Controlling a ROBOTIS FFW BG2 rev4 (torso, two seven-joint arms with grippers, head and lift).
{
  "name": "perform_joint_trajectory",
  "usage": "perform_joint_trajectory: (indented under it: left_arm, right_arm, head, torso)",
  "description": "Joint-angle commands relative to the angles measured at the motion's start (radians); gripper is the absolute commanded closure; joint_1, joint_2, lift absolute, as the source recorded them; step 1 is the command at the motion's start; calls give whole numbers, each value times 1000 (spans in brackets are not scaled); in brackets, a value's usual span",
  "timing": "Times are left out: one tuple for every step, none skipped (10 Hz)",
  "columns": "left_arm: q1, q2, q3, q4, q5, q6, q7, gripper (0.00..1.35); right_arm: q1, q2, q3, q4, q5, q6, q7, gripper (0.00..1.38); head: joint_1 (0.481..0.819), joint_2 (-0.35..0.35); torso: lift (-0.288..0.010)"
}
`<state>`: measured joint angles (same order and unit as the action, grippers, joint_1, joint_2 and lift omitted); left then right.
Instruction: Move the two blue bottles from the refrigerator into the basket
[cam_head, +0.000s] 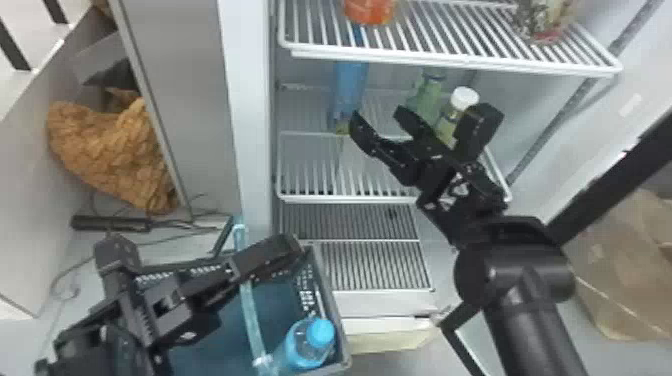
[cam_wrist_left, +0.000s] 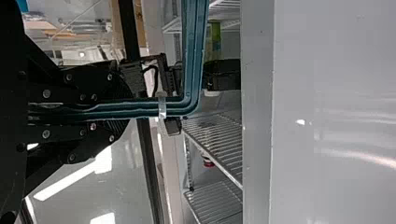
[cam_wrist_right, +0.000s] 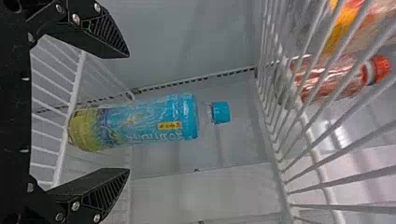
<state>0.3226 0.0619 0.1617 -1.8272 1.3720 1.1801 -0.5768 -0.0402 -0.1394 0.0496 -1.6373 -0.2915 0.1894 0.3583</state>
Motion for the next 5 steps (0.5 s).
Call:
perform_joint_trajectory:
  left_arm:
    - [-1, 1, 0, 0, 0, -2, 0, 1199]
    - [-1, 1, 0, 0, 2, -2, 0, 1199]
    - [-1, 2, -2, 0, 2, -2, 0, 1199]
    - [-6, 2, -4, 0, 2, -2, 0, 1199]
    - [-6, 2, -4, 0, 2, -2, 0, 1199]
  right_arm:
    - [-48, 3, 10, 60, 0, 0, -12, 193]
    - [-80, 1, 10, 95, 2, 0, -18, 193]
    - [-117, 1, 16, 124, 4, 0, -19, 194]
    - [-149, 0, 34, 156, -4, 4, -21, 193]
    - [-171, -2, 50, 186, -10, 9, -22, 193]
  head:
    - [695, -147]
    - [695, -146]
    - [695, -146]
    - [695, -146]
    - [695, -143]
  torso:
    - [-220]
    - [-220]
    - [-220]
    - [-220]
    - [-220]
